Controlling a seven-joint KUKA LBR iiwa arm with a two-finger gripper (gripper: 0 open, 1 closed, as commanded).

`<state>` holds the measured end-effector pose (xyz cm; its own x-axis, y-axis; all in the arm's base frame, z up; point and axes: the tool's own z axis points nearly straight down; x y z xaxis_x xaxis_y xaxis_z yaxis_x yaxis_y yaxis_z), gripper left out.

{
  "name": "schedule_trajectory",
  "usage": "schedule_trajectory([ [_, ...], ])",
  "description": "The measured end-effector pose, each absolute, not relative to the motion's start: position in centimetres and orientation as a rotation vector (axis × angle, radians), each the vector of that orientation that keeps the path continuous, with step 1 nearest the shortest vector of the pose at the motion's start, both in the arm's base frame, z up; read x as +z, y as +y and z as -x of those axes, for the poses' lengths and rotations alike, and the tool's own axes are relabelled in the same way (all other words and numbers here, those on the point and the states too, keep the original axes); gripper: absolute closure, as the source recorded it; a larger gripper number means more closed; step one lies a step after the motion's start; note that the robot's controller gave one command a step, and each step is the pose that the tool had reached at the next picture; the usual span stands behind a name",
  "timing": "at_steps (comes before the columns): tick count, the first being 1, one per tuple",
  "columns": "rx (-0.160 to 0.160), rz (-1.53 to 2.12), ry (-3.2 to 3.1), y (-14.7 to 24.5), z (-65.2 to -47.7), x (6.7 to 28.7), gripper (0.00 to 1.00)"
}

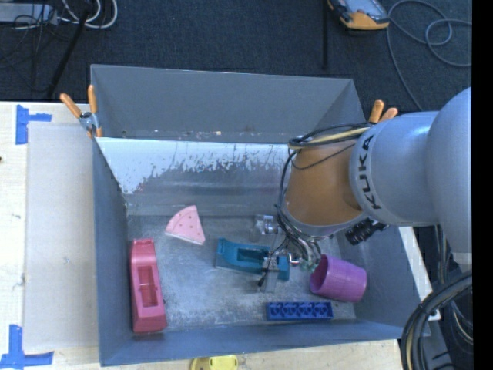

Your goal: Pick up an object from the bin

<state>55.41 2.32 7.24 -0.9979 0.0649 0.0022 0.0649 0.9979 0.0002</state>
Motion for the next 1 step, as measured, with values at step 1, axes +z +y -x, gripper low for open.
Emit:
schedule_trajectory([
  [1,-0.002,0.223,-3.130,1.69,-55.55,6.85,1.00],
])
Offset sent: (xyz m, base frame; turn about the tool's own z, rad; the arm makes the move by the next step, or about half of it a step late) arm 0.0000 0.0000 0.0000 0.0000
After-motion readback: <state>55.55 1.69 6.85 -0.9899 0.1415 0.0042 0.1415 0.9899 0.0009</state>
